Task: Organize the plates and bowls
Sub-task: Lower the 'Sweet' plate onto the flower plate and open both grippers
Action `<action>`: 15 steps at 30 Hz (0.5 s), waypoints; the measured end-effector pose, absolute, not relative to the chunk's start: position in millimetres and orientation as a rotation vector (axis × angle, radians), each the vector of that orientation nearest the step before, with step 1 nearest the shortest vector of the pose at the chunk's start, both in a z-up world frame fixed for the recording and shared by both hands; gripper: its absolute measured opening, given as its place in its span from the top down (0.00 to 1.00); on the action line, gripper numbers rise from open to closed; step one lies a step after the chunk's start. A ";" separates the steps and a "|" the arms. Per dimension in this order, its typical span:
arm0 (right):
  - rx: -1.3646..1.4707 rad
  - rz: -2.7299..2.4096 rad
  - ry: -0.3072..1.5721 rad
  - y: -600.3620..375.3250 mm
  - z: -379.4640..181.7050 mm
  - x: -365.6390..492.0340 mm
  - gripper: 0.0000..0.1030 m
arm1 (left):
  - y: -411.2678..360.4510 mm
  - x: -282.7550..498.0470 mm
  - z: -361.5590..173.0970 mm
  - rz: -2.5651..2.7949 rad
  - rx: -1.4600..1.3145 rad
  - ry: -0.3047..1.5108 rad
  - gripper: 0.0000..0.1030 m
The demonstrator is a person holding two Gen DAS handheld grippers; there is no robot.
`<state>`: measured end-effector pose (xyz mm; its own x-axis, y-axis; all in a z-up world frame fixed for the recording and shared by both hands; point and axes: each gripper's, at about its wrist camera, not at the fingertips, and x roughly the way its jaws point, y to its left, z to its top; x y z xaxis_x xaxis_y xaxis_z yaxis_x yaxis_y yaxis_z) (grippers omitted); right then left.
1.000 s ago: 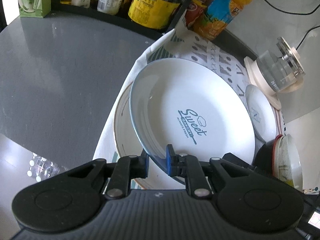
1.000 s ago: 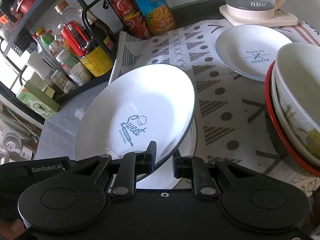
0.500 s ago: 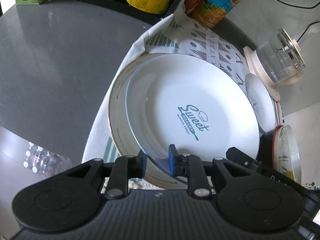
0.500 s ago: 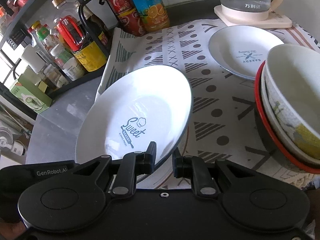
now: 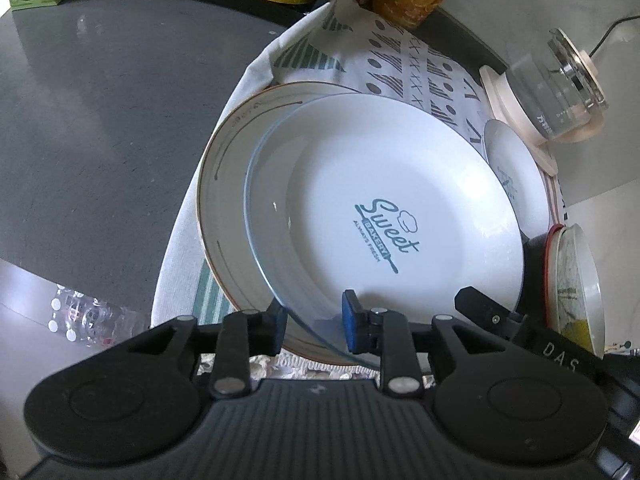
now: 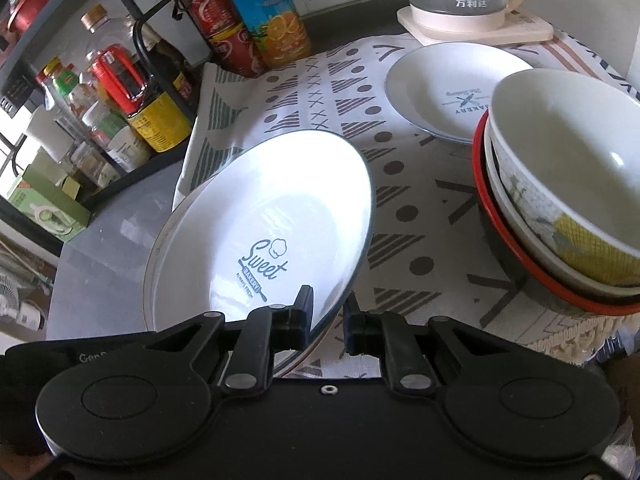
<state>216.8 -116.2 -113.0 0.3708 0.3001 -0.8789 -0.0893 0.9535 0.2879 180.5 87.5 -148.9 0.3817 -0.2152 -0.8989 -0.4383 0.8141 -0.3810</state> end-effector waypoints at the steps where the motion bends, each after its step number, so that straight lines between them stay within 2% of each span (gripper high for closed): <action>1: 0.208 0.247 1.168 -115.9 -112.8 217.1 0.87 | 88.1 181.5 -148.8 0.153 -0.642 1.200 0.74; 15: 0.251 0.198 1.191 -120.2 -121.6 224.6 0.91 | 126.2 193.3 -125.4 0.257 -0.524 1.113 0.69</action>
